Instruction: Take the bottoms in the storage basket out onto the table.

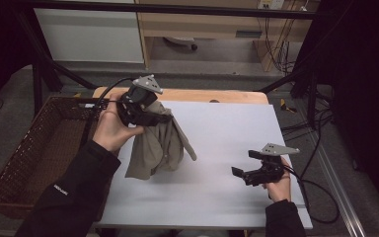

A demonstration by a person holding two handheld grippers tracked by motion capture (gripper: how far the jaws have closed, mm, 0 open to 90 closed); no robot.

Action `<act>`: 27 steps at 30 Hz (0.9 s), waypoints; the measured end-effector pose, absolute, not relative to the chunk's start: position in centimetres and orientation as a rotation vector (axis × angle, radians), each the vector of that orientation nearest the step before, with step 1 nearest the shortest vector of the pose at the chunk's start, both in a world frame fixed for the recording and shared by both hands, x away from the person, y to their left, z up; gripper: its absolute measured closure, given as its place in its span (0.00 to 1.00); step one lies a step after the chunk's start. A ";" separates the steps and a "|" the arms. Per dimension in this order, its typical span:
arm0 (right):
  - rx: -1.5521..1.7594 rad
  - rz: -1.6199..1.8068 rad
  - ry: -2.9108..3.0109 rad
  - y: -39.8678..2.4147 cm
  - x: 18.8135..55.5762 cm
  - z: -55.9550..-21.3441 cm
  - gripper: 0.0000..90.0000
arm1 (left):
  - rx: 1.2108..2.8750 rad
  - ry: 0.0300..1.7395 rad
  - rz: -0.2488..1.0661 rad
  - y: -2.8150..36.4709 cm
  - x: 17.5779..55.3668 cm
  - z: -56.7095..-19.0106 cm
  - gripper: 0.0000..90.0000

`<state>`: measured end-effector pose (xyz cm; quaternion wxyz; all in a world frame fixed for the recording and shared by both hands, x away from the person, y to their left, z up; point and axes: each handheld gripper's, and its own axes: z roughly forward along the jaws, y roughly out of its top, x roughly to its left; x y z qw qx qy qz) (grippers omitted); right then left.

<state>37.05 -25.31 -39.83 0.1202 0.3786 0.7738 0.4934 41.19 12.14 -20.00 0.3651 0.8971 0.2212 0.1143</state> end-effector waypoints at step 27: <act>1.106 1.436 2.264 -25.3 37.0 -39.9 0.00 | 2.385 0.625 0.247 9.2 41.4 -27.3 0.85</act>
